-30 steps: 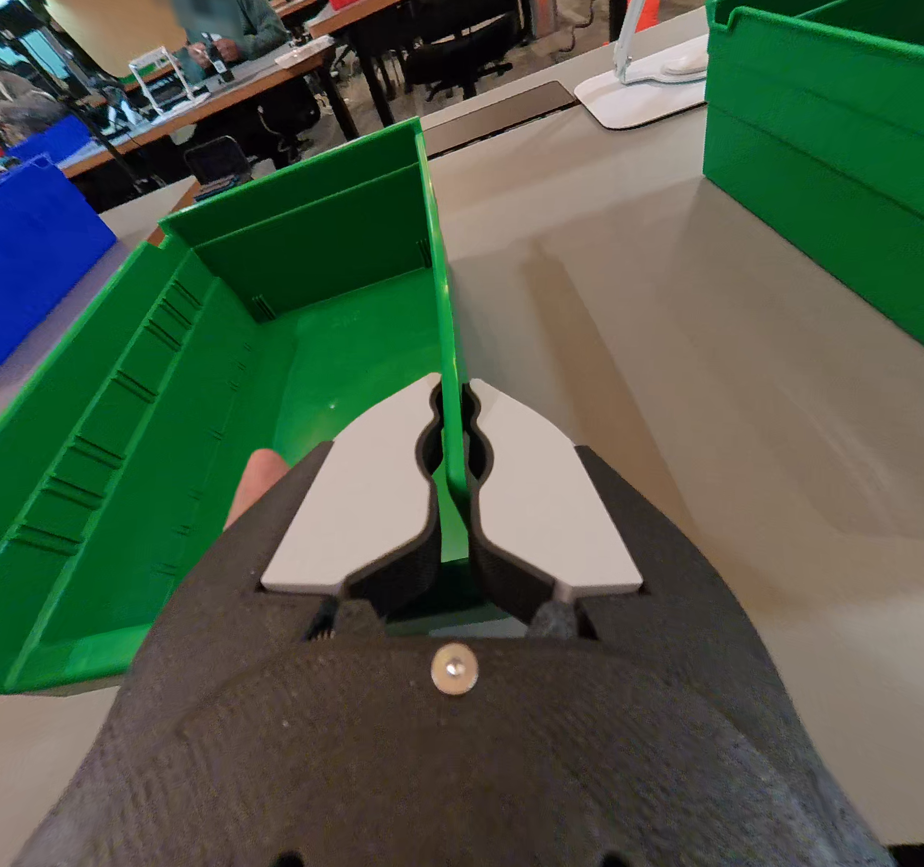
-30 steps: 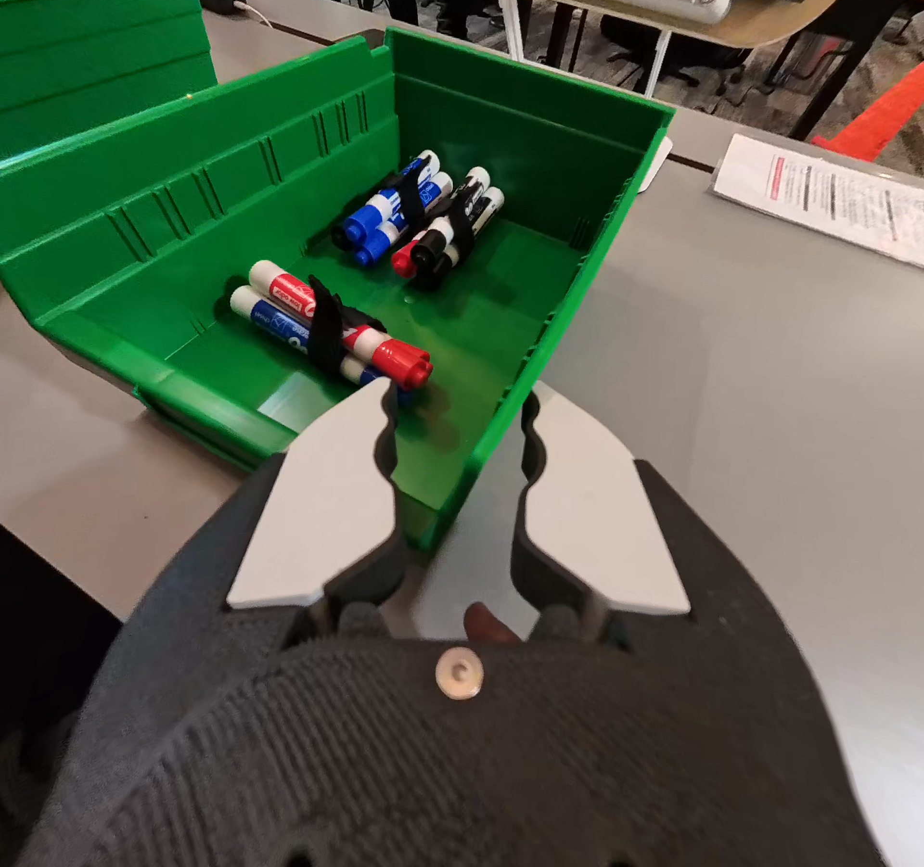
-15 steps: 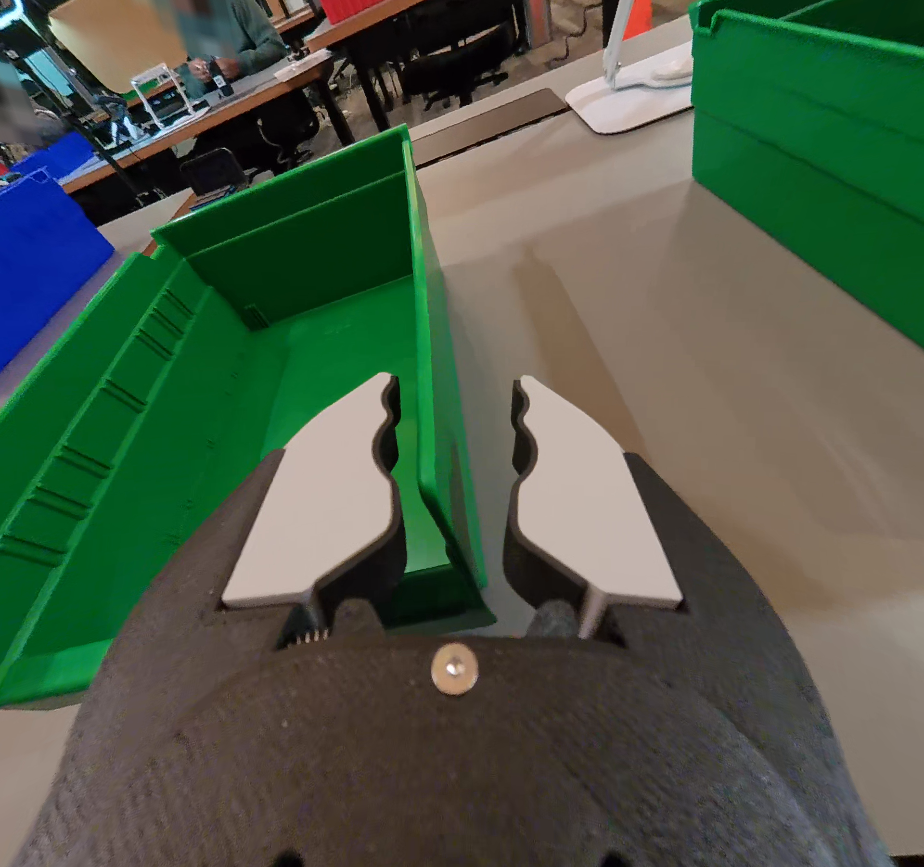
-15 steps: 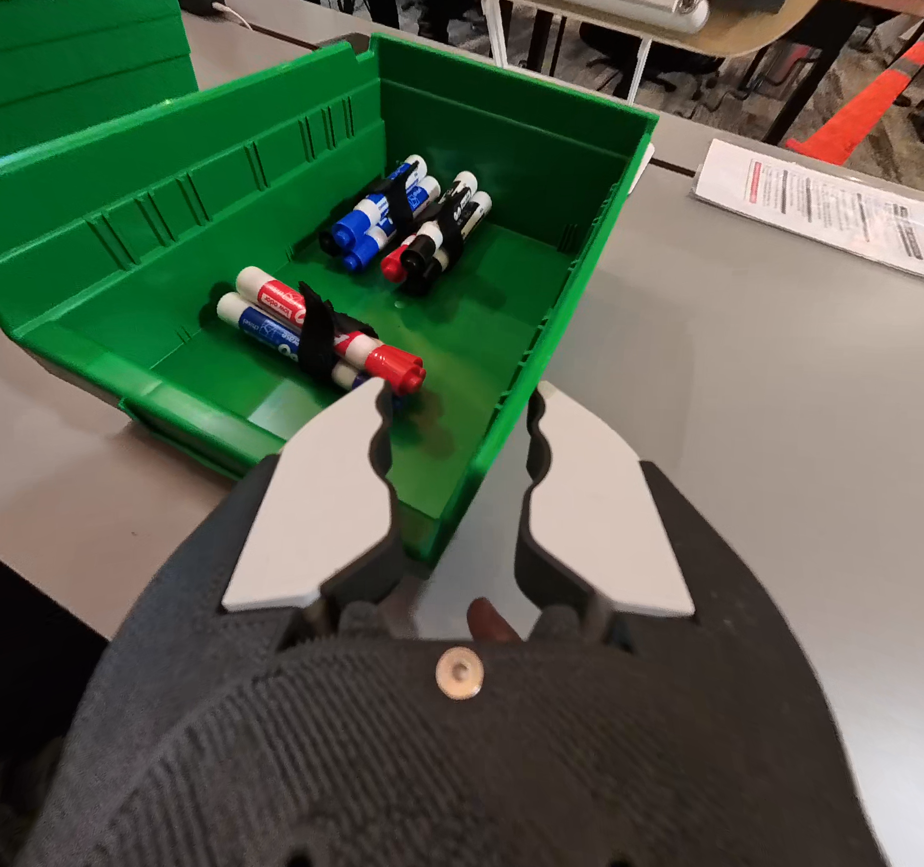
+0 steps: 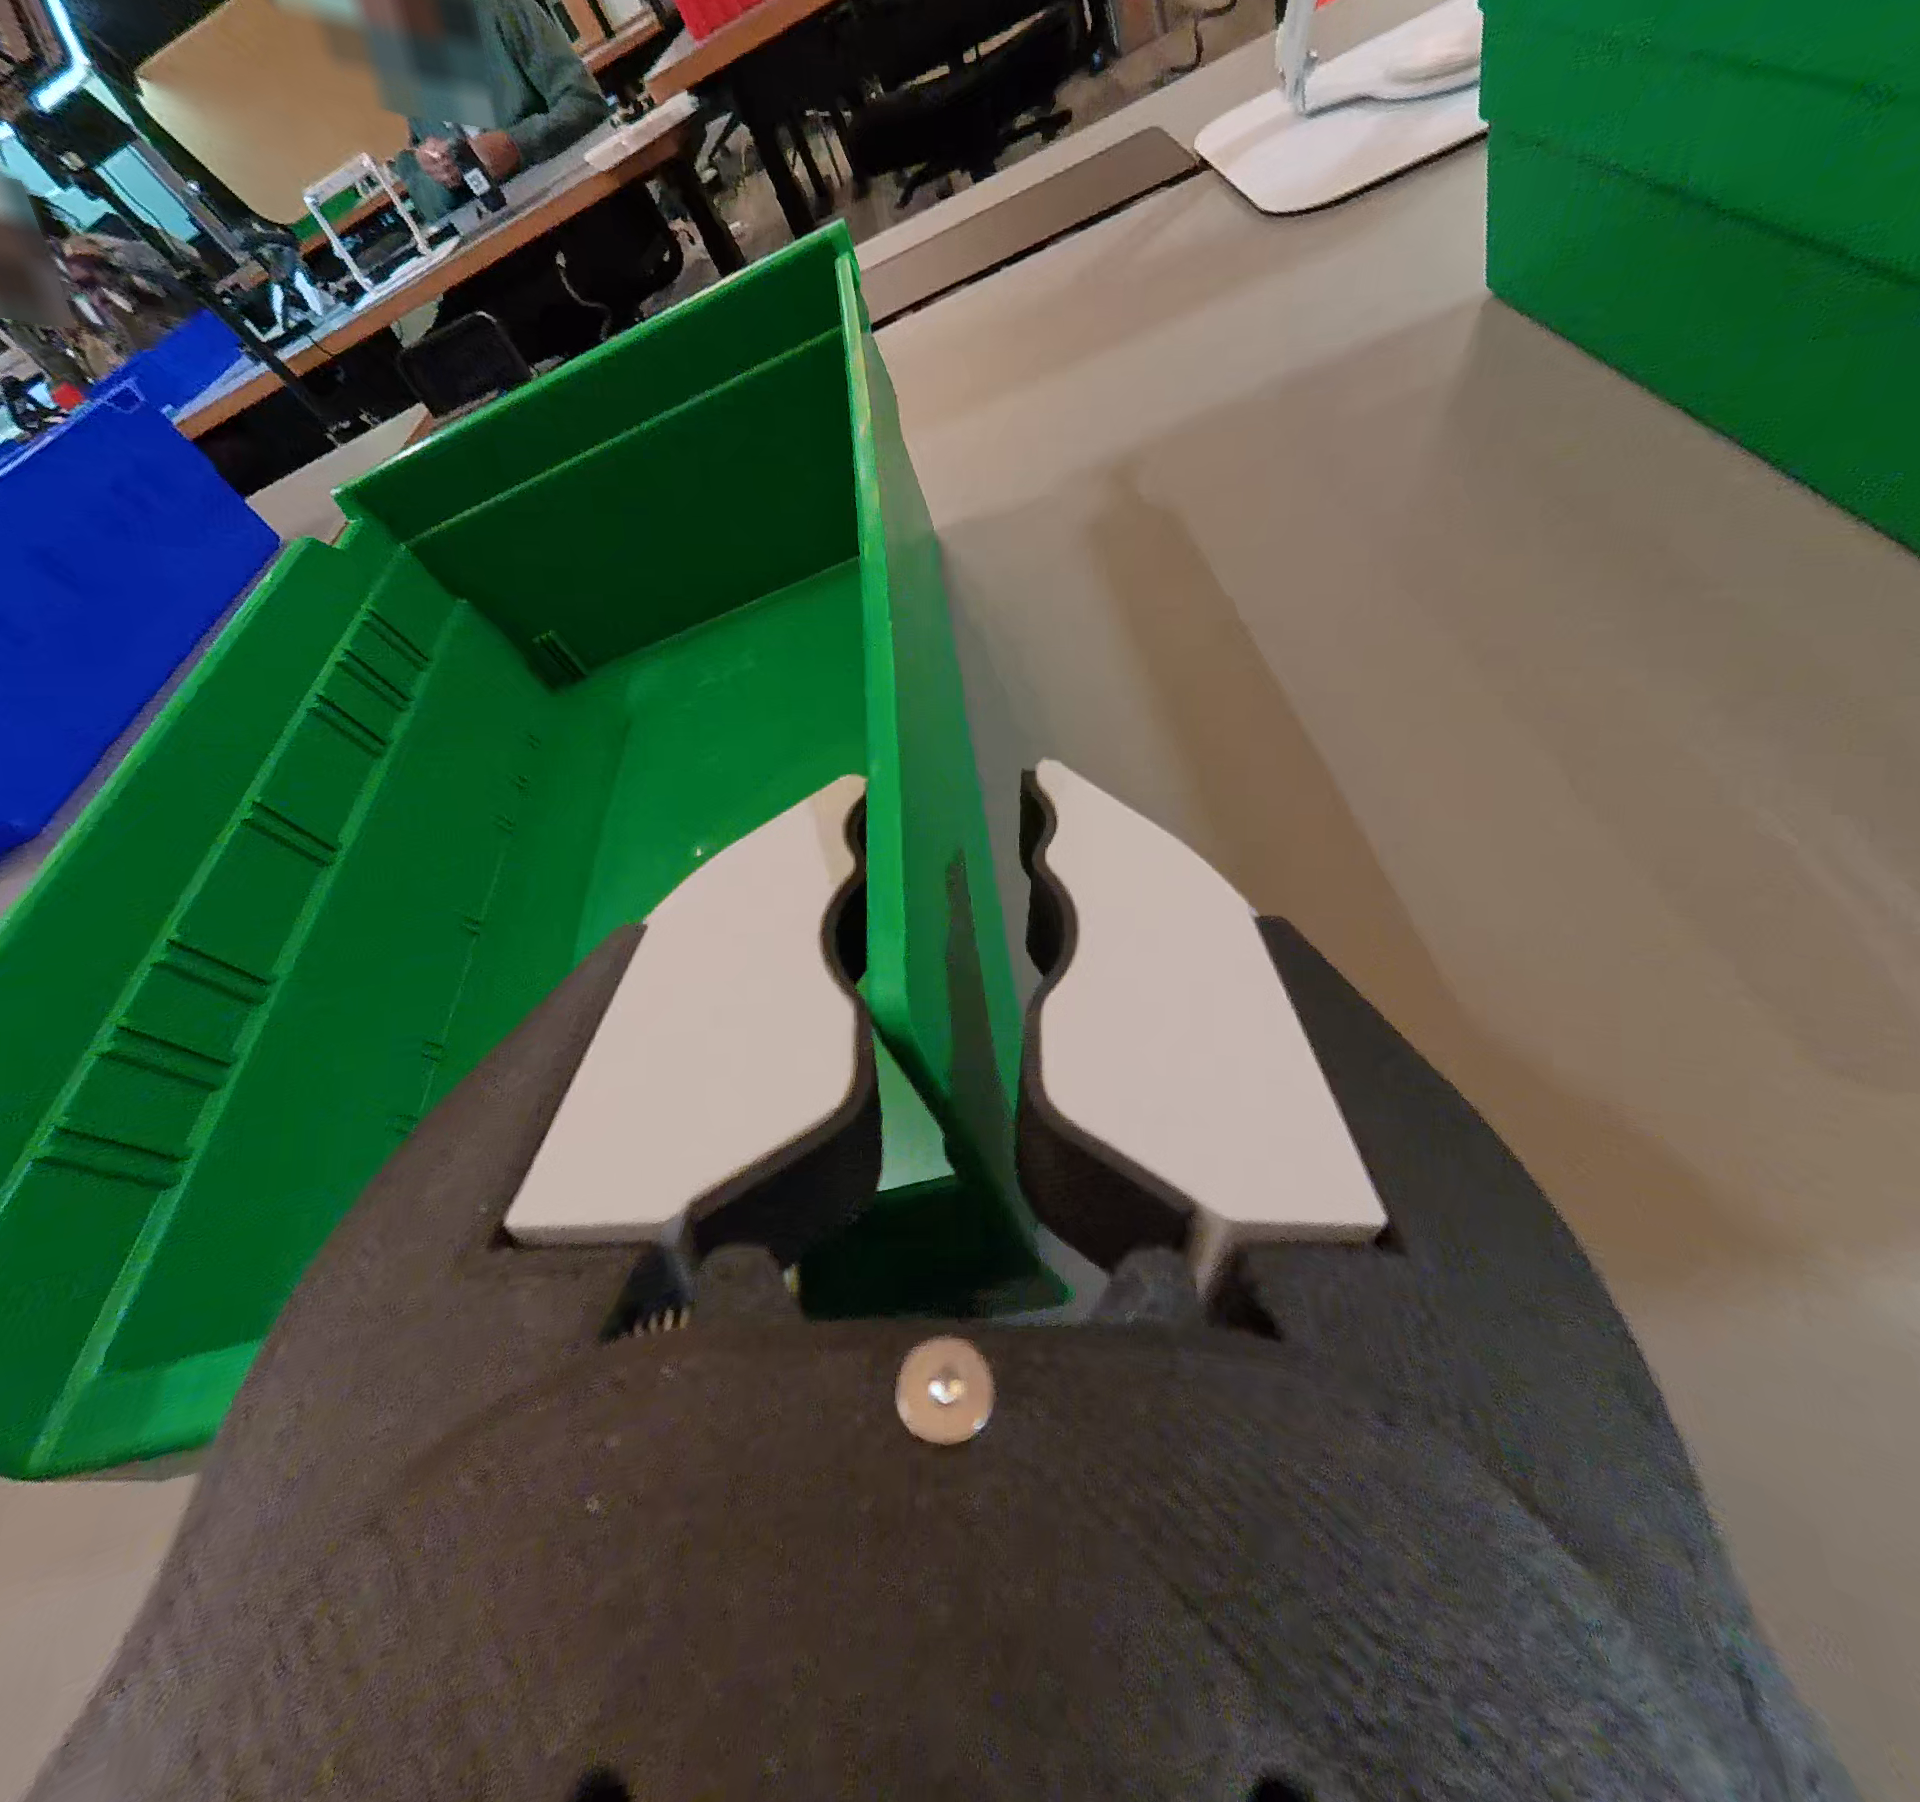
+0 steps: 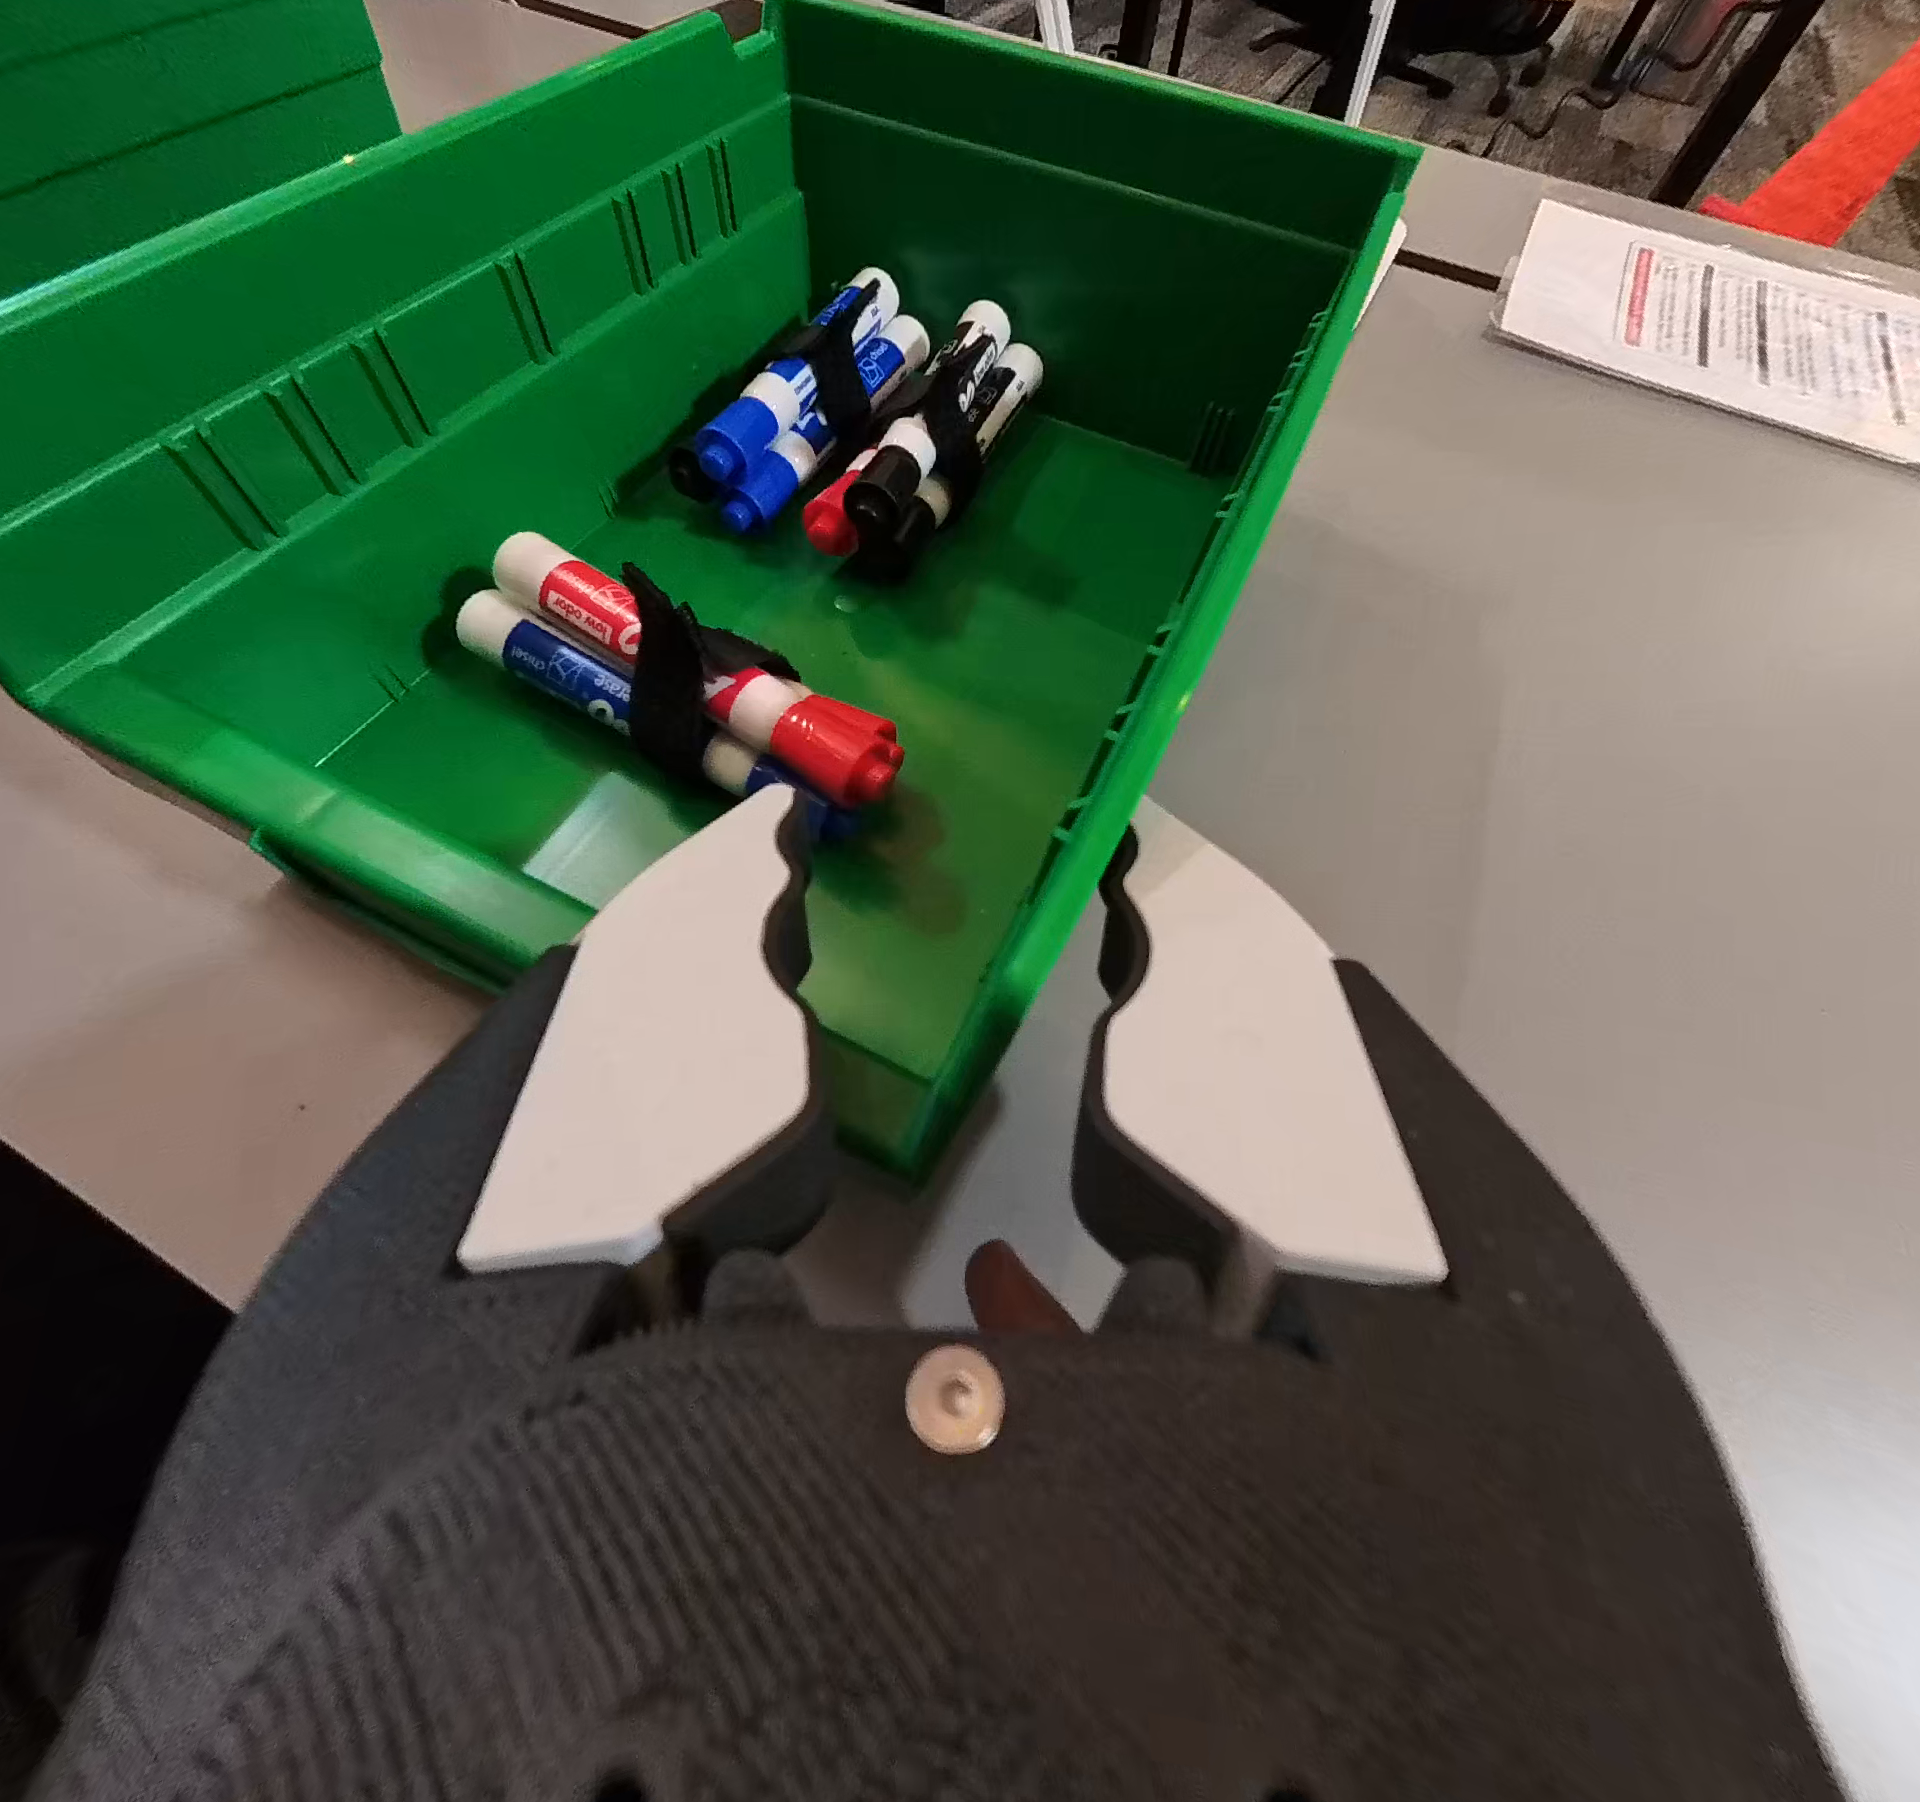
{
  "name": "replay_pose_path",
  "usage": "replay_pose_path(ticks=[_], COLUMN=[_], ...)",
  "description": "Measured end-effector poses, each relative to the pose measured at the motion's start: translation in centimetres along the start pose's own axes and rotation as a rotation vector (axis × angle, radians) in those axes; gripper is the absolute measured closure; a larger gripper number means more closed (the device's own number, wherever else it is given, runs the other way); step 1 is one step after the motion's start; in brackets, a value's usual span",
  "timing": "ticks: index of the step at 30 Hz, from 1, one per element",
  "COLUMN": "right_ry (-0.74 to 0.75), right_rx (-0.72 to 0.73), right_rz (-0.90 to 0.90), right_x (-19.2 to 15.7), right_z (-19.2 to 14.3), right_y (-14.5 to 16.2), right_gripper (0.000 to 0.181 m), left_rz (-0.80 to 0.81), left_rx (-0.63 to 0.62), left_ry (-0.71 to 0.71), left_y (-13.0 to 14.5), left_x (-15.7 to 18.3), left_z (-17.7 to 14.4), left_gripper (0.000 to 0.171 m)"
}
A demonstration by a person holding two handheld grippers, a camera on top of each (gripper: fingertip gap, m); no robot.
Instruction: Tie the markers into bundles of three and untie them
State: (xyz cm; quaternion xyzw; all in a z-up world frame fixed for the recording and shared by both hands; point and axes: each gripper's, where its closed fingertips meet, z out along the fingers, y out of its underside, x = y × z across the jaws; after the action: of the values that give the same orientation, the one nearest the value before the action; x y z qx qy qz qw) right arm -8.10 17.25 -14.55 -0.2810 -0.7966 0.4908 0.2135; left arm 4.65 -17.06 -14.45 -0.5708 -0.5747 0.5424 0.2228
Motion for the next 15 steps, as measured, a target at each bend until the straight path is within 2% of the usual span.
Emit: replay_pose_path(ticks=[3,10,12,14,15], right_ry=[-0.002,-0.010,-0.018,-0.007,-0.013], right_rx=[0.000,0.002,0.006,0.010,0.007], right_rz=[0.001,0.043,0.100,0.195,0.211], right_x=[0.0,0.2,0.5,1.4,1.7], right_z=[0.0,-0.1,-0.1,-0.3,-0.2], right_y=[0.0,-0.1,-0.2,-0.4,-0.3], right_gripper=[0.127,0.133,0.140,0.161,0.162], left_rz=[0.004,0.007,-0.002,-0.021,-0.025], left_rx=[-0.004,0.004,0.008,0.018,0.023], left_ry=[-0.015,-0.025,-0.028,-0.019,-0.020], left_y=[0.0,-0.1,-0.3,-0.7,-0.9], left_x=[-0.5,-0.6,-0.9,-1.0,-1.2], left_z=[0.0,0.0,-0.2,-0.4,-0.5], left_gripper=[0.160,0.163,0.165,0.166,0.166])
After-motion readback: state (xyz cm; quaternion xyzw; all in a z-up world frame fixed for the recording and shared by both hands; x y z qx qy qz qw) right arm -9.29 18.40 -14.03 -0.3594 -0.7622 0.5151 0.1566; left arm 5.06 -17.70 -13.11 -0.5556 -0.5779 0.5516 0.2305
